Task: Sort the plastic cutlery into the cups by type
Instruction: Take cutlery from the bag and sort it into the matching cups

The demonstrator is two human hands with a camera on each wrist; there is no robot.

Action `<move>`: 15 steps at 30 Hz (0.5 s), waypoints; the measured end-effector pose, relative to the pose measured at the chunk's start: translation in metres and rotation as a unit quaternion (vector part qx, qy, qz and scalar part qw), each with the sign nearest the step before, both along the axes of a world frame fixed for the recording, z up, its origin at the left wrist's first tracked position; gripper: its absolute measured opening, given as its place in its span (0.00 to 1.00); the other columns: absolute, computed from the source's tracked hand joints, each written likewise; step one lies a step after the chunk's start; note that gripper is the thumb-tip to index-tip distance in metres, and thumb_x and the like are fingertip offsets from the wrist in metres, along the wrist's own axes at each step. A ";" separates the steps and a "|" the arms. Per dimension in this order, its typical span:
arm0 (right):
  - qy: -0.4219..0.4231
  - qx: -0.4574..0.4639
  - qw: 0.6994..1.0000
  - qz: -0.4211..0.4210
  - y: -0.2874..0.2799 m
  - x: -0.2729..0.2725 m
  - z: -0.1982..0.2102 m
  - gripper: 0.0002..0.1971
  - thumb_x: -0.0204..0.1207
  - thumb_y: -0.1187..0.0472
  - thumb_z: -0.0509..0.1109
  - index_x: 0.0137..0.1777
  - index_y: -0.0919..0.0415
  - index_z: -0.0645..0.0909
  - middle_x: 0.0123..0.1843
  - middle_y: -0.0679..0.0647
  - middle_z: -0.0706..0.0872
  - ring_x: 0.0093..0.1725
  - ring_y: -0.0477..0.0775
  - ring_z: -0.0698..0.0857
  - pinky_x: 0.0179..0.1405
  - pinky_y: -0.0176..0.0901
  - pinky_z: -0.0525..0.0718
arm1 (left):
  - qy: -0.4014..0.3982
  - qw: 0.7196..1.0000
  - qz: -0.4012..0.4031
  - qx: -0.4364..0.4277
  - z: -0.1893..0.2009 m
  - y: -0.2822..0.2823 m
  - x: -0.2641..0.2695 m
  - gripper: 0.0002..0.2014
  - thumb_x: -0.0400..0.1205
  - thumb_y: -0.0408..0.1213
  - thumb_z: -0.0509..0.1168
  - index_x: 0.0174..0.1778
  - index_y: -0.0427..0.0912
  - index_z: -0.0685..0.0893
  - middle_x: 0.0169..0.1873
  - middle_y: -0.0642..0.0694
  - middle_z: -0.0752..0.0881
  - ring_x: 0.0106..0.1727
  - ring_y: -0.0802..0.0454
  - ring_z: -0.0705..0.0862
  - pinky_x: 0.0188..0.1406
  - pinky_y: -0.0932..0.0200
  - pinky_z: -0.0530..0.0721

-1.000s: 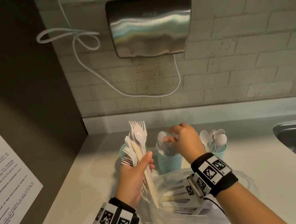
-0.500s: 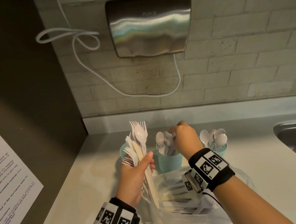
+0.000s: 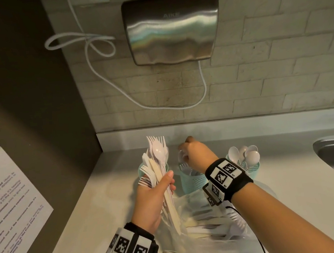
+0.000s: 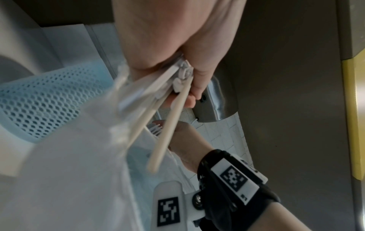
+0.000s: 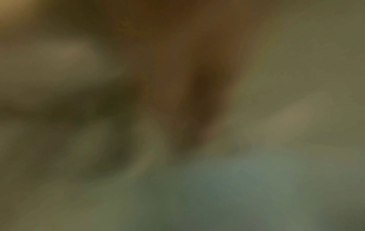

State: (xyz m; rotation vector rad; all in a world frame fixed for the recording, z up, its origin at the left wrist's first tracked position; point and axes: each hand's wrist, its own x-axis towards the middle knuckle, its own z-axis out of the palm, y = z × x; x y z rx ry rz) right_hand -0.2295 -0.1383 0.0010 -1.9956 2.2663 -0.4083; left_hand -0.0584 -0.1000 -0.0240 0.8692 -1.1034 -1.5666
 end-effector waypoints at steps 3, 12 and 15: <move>-0.032 -0.004 0.999 -0.002 0.001 -0.001 0.007 0.15 0.77 0.66 0.63 0.63 0.62 0.81 0.64 0.61 0.80 0.55 0.65 0.85 0.50 0.43 0.78 | 0.000 1.000 0.000 -0.003 0.001 0.000 0.000 0.09 0.77 0.30 0.70 0.52 0.34 0.84 0.31 0.42 0.83 0.31 0.51 0.81 0.40 0.53 0.81; -0.140 -0.127 0.982 -0.012 0.017 -0.014 0.020 0.08 0.75 0.61 0.67 0.53 0.55 0.81 0.47 0.58 0.88 0.47 0.59 0.85 0.40 0.43 0.79 | -0.004 1.000 -0.011 -0.012 0.001 0.002 -0.006 0.10 0.77 0.31 0.70 0.52 0.31 0.84 0.30 0.43 0.83 0.30 0.53 0.81 0.36 0.57 0.81; -0.163 -0.182 0.970 -0.005 0.023 -0.019 0.029 0.10 0.77 0.60 0.66 0.57 0.53 0.79 0.49 0.56 0.86 0.48 0.56 0.83 0.44 0.40 0.76 | -0.005 1.000 -0.025 -0.017 0.003 0.005 -0.009 0.08 0.77 0.31 0.69 0.50 0.32 0.84 0.30 0.43 0.83 0.32 0.51 0.81 0.37 0.56 0.81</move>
